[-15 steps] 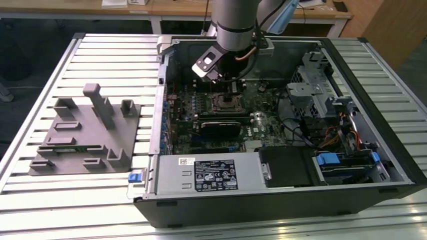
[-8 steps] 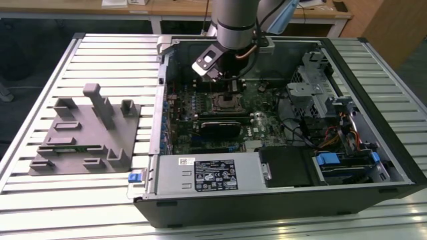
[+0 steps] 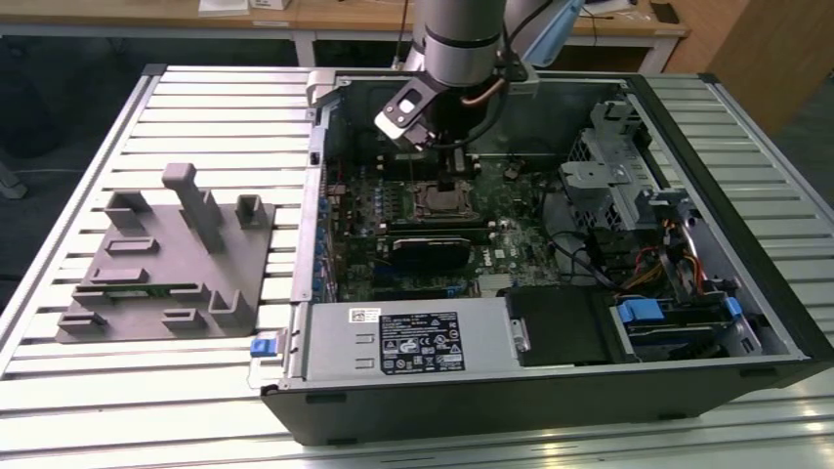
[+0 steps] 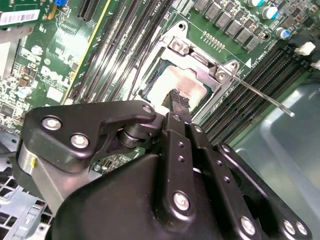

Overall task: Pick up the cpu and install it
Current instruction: 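Install the first cpu locking lever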

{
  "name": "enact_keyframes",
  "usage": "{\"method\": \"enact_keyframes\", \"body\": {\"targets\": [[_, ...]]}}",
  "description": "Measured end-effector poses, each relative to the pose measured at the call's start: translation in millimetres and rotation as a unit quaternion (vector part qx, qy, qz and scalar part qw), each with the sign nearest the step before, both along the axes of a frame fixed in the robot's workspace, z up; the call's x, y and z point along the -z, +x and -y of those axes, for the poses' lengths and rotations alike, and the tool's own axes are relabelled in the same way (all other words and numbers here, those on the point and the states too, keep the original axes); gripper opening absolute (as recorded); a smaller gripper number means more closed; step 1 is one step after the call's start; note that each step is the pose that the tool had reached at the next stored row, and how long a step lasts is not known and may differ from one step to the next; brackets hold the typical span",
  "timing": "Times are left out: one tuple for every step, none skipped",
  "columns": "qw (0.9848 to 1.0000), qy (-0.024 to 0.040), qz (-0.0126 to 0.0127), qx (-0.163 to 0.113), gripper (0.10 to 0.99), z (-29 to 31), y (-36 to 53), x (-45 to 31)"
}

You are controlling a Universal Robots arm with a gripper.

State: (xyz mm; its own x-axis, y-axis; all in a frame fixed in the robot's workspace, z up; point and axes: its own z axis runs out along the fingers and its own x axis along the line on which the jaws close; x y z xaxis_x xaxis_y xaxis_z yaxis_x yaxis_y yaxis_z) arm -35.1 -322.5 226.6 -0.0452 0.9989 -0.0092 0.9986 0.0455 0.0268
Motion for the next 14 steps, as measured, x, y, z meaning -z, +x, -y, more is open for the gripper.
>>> {"method": "enact_keyframes", "body": {"targets": [[1.0000,0.0000,0.0002,0.000,0.106,0.0,0.0,-1.2],[1.0000,0.0000,0.0004,0.000,0.106,0.0,0.0,-2.6],[1.0000,0.0000,0.0005,0.000,0.106,0.0,0.0,-4.1],[1.0000,0.0000,0.0006,0.000,0.106,0.0,0.0,-5.4],[1.0000,0.0000,0.0007,0.000,0.106,0.0,0.0,-6.5],[1.0000,0.0000,0.0008,0.000,0.106,0.0,0.0,-8.1],[1.0000,0.0000,0.0010,0.000,0.106,0.0,0.0,-10.5],[1.0000,0.0001,0.0013,0.000,0.106,0.0,0.0,-13.3],[1.0000,0.0000,0.0016,0.000,0.106,0.0,-0.1,-16.4],[1.0000,0.0000,0.0021,0.000,0.106,0.0,-0.1,-19.9],[1.0000,0.0000,0.0026,0.000,0.106,0.0,-0.1,-23.6],[1.0000,0.0000,0.0032,0.000,0.106,0.0,-0.2,-27.3],[1.0000,0.0001,0.0040,0.000,0.106,0.0,-0.3,-31.0],[1.0000,0.0000,0.0046,0.000,0.106,0.0,-0.4,-34.7]]}}
